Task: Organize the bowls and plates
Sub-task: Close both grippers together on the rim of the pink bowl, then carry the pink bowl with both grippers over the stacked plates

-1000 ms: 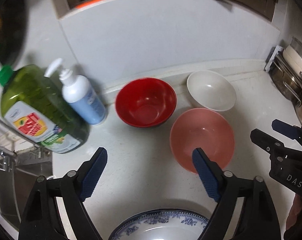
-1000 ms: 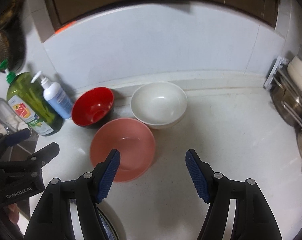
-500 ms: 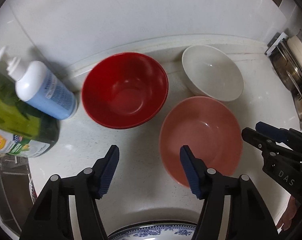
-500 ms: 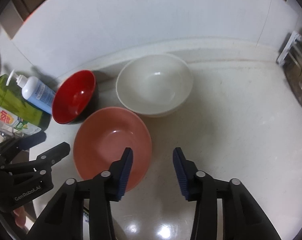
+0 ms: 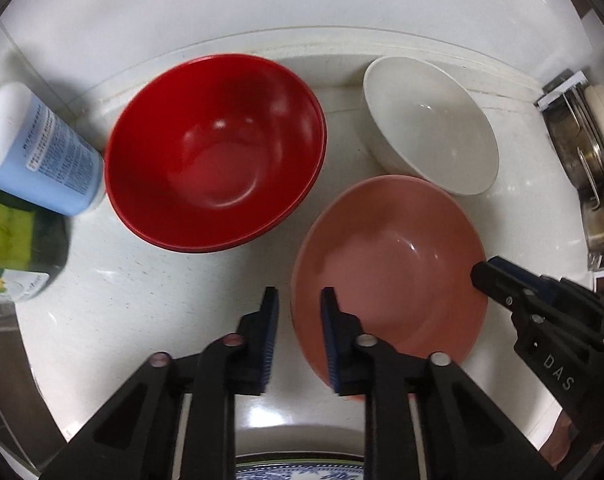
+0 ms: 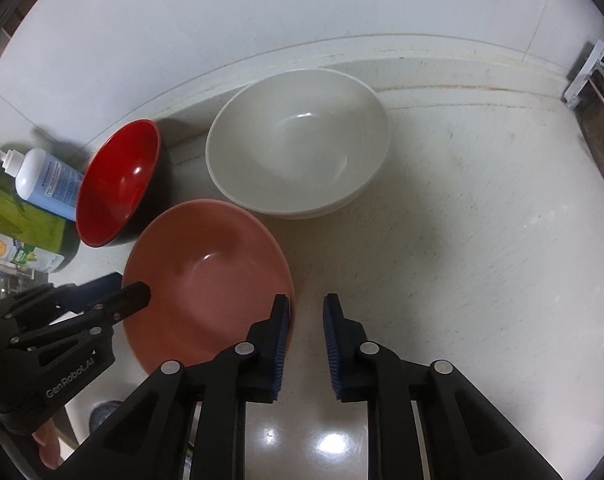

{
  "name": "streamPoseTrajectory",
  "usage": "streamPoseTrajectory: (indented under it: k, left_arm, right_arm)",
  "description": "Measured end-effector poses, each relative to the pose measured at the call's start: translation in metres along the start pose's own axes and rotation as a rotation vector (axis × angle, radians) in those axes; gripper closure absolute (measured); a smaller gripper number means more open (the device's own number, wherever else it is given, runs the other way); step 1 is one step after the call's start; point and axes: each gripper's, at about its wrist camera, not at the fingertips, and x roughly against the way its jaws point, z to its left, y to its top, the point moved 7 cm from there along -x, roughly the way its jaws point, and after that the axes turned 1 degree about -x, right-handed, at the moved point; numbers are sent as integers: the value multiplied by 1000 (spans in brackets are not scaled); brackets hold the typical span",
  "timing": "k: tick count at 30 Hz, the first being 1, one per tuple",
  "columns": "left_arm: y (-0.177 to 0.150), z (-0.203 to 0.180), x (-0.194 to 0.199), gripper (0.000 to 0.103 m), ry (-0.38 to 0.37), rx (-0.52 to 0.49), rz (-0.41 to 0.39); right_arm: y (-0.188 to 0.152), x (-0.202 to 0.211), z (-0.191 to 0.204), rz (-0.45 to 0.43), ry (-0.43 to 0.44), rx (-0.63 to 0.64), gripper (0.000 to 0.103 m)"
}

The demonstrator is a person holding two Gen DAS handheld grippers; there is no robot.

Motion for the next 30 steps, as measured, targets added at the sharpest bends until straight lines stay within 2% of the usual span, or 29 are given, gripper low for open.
streamPoseTrajectory:
  k: [4,8,14,19,30]
  left_arm:
    - [1,0,-3,95,-1,8,-3]
    - [-1,3,-2,97,-11,28,-8]
    - [-2,2,2,97,11,22,-12]
    - [-7,-3,13,97,-10,21,-28]
    - [-44,-29,40,96,-38,13,-73]
  right_arm:
    - [-1,-3,1,13,-1,-4,93]
    - [-2,-9,1,29,2,-9,96]
    - [-5,-10,6,30,-18,14,97]
    - [-7,-6,8,27,-13,10,97]
    - [-17,20,-2,-18,-5,23,97]
